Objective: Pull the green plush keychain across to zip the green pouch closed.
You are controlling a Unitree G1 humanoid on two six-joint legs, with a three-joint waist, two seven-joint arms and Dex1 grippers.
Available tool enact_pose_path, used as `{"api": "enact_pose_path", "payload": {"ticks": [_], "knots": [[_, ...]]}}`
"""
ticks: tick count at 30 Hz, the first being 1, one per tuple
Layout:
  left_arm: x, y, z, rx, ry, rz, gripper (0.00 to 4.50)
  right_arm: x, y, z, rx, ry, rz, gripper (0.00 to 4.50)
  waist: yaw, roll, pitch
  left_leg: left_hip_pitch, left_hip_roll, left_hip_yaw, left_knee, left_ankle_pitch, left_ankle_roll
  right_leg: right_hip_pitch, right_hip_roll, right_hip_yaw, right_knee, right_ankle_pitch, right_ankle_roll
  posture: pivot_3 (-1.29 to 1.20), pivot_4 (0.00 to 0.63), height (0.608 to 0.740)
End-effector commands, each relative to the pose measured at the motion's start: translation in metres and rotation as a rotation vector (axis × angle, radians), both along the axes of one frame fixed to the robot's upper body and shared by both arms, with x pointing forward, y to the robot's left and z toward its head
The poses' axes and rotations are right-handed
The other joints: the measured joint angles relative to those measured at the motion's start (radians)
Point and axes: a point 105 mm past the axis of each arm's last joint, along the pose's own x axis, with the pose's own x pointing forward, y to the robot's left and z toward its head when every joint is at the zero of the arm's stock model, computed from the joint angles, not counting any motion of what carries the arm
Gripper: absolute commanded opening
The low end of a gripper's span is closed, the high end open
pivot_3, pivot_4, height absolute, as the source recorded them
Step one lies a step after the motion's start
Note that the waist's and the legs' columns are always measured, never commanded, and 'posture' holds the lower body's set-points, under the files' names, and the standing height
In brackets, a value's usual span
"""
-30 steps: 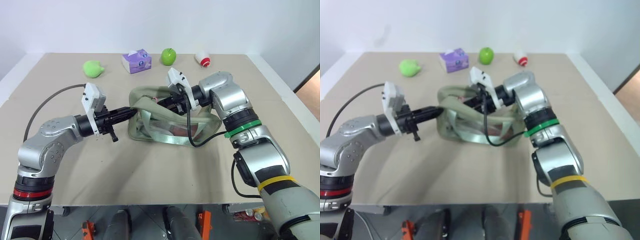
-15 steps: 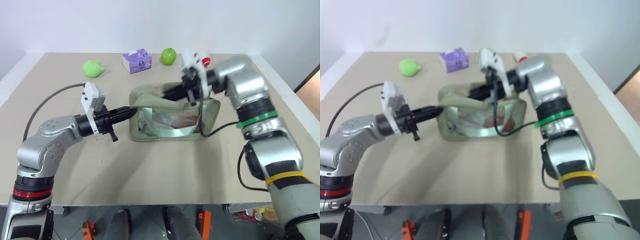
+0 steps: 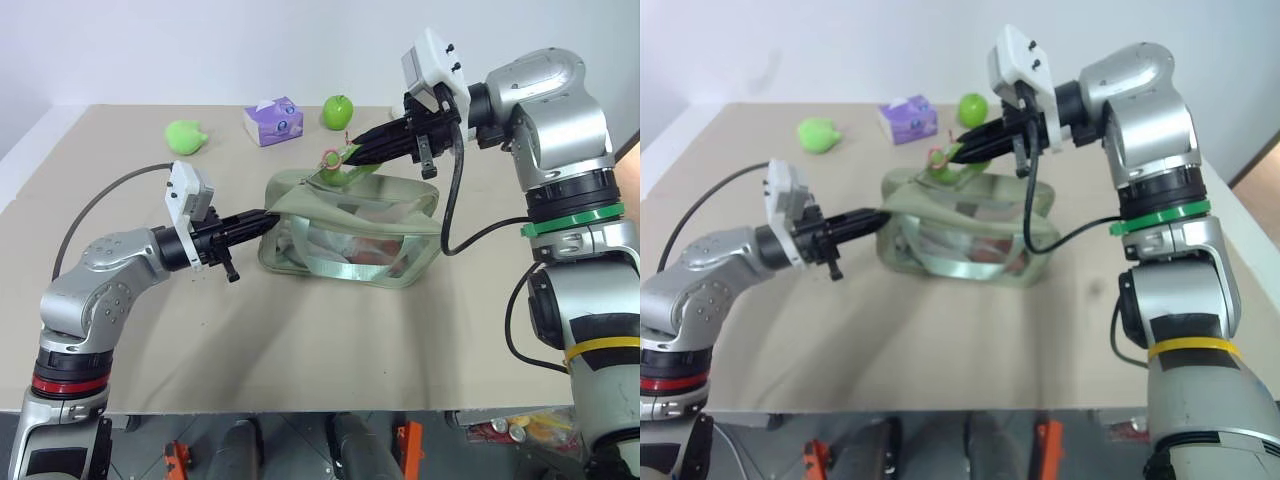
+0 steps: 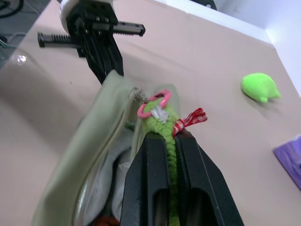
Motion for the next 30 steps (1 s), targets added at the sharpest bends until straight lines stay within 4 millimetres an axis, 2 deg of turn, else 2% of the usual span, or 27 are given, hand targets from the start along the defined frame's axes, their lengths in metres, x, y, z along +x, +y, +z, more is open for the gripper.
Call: {"api": "enact_pose_path", "payload": {"ticks": [1,4,7,11,16,17,19,21,27,30], "knots": [[-0.002,0.001,0.009,0.0,-0.043,-0.003,0.0,-0.013,-0.018,0.013,-0.059,-0.098,0.015,0.04,0.0,0.0,0.0,0.0,0.0,0.0,0.0,0.0,0.0,0.0,0.0,0.0,0.0,0.0,0.0,0.0,0.15,0.74],[-0.003,0.001,0.009,-0.001,-0.04,-0.005,0.0,-0.018,-0.037,0.014,-0.135,-0.151,-0.02,0.04,0.001,0.0,0.0,0.0,0.0,0.0,0.0,0.0,0.0,0.0,0.0,0.0,0.0,0.0,0.0,0.0,0.15,0.74],[-0.003,0.002,0.008,-0.001,-0.036,-0.004,0.0,-0.019,-0.054,0.026,-0.166,-0.192,-0.075,0.04,0.002,0.0,0.0,0.0,-0.001,0.0,0.0,0.0,0.0,0.0,-0.001,0.0,0.0,-0.001,0.0,0.0,0.15,0.74],[-0.002,0.001,0.008,-0.002,-0.033,-0.008,0.0,-0.017,-0.066,0.039,-0.176,-0.238,-0.126,0.04,-0.003,0.0,0.0,0.001,-0.001,0.003,0.0,0.0,0.0,-0.001,-0.002,0.0,0.0,-0.001,0.0,0.0,0.15,0.74],[0.0,-0.001,0.009,-0.005,-0.035,-0.01,0.0,-0.019,-0.081,0.039,-0.196,-0.246,-0.163,0.04,-0.001,0.0,0.0,0.001,0.0,0.002,-0.001,0.0,0.0,-0.001,-0.001,0.0,0.0,-0.001,0.0,0.0,0.15,0.74],[0.0,-0.001,0.009,-0.007,-0.035,-0.011,0.0,-0.016,-0.094,0.03,-0.251,-0.249,-0.212,0.04,-0.001,0.0,0.0,0.001,-0.001,0.002,-0.001,0.0,0.0,-0.001,-0.002,0.0,0.0,-0.001,0.0,0.0,0.15,0.74],[-0.002,-0.001,0.007,-0.006,-0.032,-0.014,0.0,-0.005,-0.141,-0.001,-0.447,-0.261,-0.379,0.04,0.004,-0.001,0.0,0.0,-0.001,0.002,-0.001,0.0,0.0,0.0,-0.002,0.0,-0.001,-0.002,0.0,0.0,0.15,0.74],[-0.002,0.0,0.006,-0.004,-0.025,-0.012,0.0,-0.002,-0.169,-0.025,-0.54,-0.226,-0.465,0.04,0.018,-0.001,0.0,0.0,-0.002,0.001,-0.001,-0.001,-0.001,0.001,-0.003,0.0,-0.001,-0.003,0.001,0.0,0.15,0.74],[-0.004,0.003,0.007,-0.003,-0.021,-0.007,0.0,-0.003,-0.21,-0.076,-0.609,-0.115,-0.587,0.04,0.02,0.0,0.0,0.003,-0.002,0.009,-0.001,-0.001,-0.002,0.0,-0.005,0.005,-0.001,-0.002,0.002,0.0,0.15,0.74],[-0.003,0.005,0.007,0.001,-0.017,-0.001,0.0,-0.005,-0.212,-0.103,-0.595,-0.061,-0.589,0.04,0.023,0.0,0.0,0.005,-0.002,0.009,0.0,-0.001,-0.002,0.001,-0.004,0.004,-0.001,-0.001,0.003,0.0,0.15,0.74]]}}
